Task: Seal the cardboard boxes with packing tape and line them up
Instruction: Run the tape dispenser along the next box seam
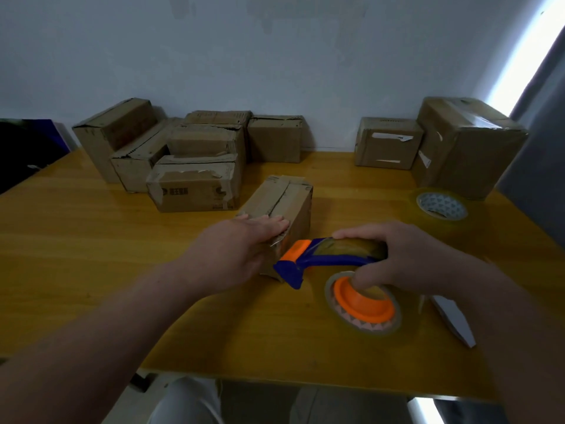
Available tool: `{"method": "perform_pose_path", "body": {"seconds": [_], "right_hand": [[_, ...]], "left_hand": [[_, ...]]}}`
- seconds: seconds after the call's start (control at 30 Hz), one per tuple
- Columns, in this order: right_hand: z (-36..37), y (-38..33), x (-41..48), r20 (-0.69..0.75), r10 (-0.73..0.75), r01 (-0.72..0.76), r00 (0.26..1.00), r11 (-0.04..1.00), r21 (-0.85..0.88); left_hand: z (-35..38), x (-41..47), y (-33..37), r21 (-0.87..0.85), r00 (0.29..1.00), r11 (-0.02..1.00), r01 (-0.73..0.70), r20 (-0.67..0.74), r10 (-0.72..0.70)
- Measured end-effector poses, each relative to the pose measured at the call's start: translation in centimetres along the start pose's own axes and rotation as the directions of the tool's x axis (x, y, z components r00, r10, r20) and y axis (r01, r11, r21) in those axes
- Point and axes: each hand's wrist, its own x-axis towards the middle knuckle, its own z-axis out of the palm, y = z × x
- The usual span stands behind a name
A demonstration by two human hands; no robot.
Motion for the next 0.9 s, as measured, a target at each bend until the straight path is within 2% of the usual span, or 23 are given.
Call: {"method": "perform_pose_path", "body": {"seconds": [0.3,0.43,0.5,0.6,0.73,0.8,0.9], "right_hand": [[-0.8,0.2,1.5,0.116,0.070,-0.082,0.991,0.991,0.102],[-1.0,0.5,1.6,0.123,0.131,-0.148,0.984,0.979,0.142],[-1.1,0.3,1.6,0.129,0.155,-0.168,0.979,0.981,0.098],[-1.0,0.4,1.5,0.109,0.177,-0.169,0.978,0.982,-0.081],[-1.4,1.1,0.3,-0.019,0.213,-0.214,0.977,0.974,-0.069],[-1.4,1.3,-0.1,-0.172,0.209,-0.217,0.963,0.976,-0.028],[-0.7,1.9,0.4,-0.406,0.160,-0.181,0.900,0.983,-0.015]], "left_hand": [[0.3,0.1,0.0,0.028,0.999,0.999,0.022,-0.024,-0.021],[0.2,0.2,0.3,0.022,0.997,0.998,0.066,-0.028,-0.066],[0.2,0.2,0.3,0.013,0.996,0.996,0.089,-0.013,-0.089],[0.1,0.2,0.3,-0.007,0.994,0.994,0.109,-0.005,-0.109],[0.1,0.3,0.7,-0.002,0.991,0.991,0.132,-0.009,-0.132],[0.3,0.3,0.7,0.003,0.991,0.991,0.132,-0.026,-0.132],[0.5,0.2,0.4,-0.003,0.992,0.995,0.104,-0.064,-0.104]]}}
